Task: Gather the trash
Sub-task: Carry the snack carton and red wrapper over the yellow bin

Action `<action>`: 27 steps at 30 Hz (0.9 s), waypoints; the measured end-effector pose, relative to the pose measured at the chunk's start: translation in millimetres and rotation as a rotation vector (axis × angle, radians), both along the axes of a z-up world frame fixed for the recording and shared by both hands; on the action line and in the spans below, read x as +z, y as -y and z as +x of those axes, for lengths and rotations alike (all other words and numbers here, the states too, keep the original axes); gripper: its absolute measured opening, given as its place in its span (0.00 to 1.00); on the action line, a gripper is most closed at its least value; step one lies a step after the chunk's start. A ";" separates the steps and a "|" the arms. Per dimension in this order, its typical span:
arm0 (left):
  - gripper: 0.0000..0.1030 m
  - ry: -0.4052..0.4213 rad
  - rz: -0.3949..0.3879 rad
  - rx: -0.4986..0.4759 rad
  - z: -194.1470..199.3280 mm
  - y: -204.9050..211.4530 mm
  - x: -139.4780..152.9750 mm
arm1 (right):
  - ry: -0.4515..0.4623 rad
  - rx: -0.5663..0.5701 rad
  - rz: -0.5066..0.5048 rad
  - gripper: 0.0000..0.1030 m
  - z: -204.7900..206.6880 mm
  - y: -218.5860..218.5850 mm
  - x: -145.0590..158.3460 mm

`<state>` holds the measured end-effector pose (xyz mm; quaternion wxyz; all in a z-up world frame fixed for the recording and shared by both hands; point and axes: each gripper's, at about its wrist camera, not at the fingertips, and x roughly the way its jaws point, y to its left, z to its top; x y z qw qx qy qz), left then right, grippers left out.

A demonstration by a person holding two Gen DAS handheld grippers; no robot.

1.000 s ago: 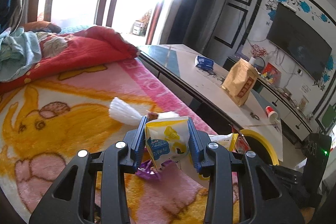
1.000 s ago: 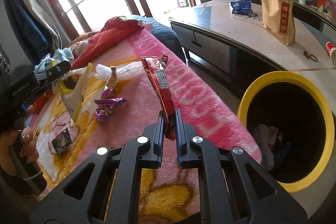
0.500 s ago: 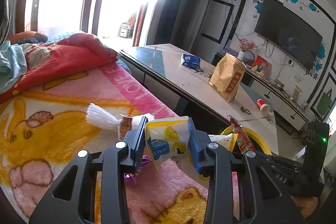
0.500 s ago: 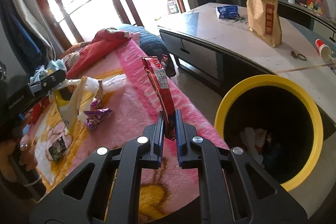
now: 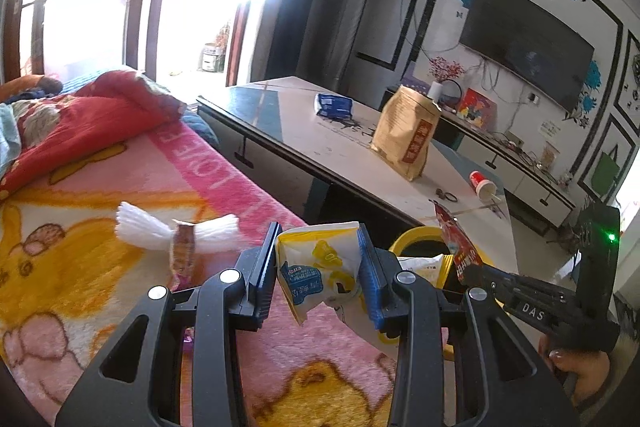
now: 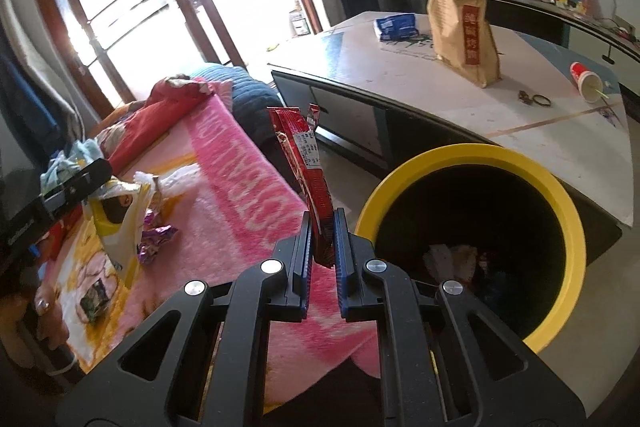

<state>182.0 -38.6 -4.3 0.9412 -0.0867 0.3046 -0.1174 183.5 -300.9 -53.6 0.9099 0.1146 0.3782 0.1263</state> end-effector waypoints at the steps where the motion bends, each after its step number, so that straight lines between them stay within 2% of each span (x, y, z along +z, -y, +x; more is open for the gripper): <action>1: 0.34 0.000 0.001 -0.006 0.5 3.2 -0.2 | 0.001 -0.006 0.001 0.06 0.0 2.3 0.2; 27: 0.34 -0.009 0.027 -0.131 3.5 59.9 -7.9 | -0.008 -0.150 -0.013 0.06 -2.2 64.9 -4.1</action>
